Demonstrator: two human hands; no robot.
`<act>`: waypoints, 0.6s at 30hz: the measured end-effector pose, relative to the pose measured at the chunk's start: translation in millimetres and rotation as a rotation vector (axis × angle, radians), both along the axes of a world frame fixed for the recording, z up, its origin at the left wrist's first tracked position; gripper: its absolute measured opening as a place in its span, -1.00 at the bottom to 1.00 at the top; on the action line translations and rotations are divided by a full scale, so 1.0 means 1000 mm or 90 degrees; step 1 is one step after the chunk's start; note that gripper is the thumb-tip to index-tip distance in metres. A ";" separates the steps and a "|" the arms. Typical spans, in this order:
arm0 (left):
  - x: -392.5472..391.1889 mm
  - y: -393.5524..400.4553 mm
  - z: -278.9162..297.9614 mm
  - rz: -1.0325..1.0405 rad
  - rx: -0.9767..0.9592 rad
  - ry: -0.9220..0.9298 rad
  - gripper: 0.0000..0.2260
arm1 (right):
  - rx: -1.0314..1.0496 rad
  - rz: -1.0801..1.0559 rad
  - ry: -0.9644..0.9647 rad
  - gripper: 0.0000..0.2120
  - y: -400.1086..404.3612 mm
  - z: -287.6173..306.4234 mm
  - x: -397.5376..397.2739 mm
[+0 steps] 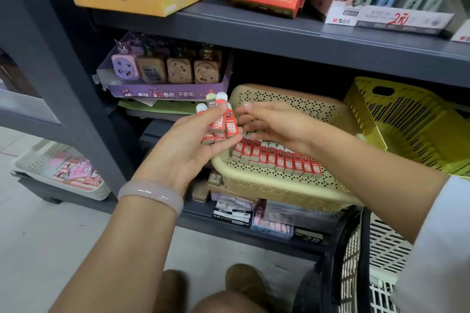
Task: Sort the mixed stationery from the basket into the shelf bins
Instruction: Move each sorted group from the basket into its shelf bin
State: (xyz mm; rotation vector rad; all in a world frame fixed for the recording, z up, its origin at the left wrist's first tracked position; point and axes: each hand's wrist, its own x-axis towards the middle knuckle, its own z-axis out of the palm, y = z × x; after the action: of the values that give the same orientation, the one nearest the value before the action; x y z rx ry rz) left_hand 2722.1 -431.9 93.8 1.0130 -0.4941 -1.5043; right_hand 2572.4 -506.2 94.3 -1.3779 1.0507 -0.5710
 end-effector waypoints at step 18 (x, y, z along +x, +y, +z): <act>0.002 0.002 0.000 0.055 0.009 -0.096 -0.90 | 0.086 -0.163 0.271 -0.81 -0.014 -0.026 -0.025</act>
State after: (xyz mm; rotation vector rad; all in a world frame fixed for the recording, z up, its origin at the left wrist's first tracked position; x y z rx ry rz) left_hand 2723.8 -430.4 93.8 1.1501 -0.5408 -1.3633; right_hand 2547.7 -519.8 68.2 -1.2825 1.5970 -0.3881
